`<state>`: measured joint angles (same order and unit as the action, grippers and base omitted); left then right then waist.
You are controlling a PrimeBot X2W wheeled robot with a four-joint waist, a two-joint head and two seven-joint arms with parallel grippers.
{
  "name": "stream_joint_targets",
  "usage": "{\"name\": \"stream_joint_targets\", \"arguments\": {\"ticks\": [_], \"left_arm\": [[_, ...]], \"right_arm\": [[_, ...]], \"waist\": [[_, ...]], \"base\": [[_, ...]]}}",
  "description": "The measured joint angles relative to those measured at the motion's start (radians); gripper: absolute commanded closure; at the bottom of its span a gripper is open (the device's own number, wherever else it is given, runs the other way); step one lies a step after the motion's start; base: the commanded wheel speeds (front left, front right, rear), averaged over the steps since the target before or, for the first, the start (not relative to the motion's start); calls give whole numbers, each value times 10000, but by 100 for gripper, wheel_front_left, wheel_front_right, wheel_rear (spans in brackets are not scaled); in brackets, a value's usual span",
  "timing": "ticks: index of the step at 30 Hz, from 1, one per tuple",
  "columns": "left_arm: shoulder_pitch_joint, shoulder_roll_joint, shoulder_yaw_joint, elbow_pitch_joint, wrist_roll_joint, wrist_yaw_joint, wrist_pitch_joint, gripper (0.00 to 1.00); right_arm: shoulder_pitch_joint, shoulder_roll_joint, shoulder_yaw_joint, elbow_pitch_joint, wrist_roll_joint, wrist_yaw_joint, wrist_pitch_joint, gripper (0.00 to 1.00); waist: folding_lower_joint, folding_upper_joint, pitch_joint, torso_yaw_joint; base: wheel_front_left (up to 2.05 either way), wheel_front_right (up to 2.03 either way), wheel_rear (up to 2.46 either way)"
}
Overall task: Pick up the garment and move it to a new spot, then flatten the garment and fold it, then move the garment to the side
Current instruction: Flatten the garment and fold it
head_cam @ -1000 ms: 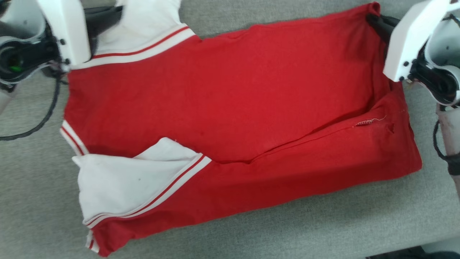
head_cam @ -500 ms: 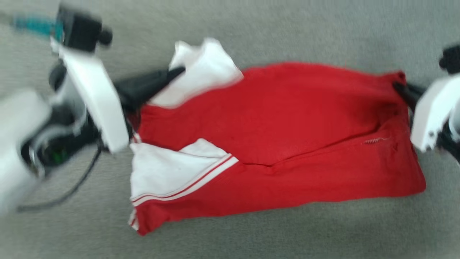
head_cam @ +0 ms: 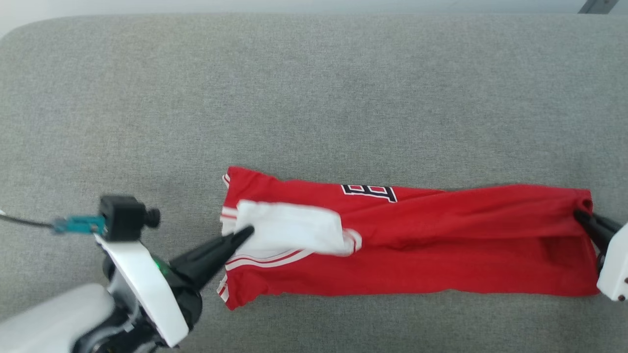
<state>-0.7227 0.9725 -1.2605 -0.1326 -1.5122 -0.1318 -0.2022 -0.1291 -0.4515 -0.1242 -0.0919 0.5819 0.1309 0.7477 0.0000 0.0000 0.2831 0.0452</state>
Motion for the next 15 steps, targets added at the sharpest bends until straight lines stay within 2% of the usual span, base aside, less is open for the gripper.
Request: {"name": "stream_joint_targets", "arguments": {"ticks": [6,12,13,14,15], "left_arm": [[483,-775,-109,1235,10,2,-65,100],[409,-1396,-138,2268,19,0,182,100],[384,-1457,-144,2389,94,0,205,100],[358,-1515,-148,2506,174,0,224,100],[349,-1551,-150,2591,234,0,180,100]], "right_arm": [[205,662,-343,635,-146,0,-359,100],[-327,997,25,1442,-495,0,-773,100],[-423,1018,81,1542,-533,0,-869,91],[-480,1032,109,1597,-570,0,-993,60],[-525,1039,140,1639,-568,0,-1062,13]], "waist": [[0,0,215,30],[0,0,495,-159],[0,0,526,-204],[0,0,544,-240],[0,0,550,-270]], "base": [[0,0,0],[0,0,0],[0,0,0],[0,0,0],[0,0,0]]}}
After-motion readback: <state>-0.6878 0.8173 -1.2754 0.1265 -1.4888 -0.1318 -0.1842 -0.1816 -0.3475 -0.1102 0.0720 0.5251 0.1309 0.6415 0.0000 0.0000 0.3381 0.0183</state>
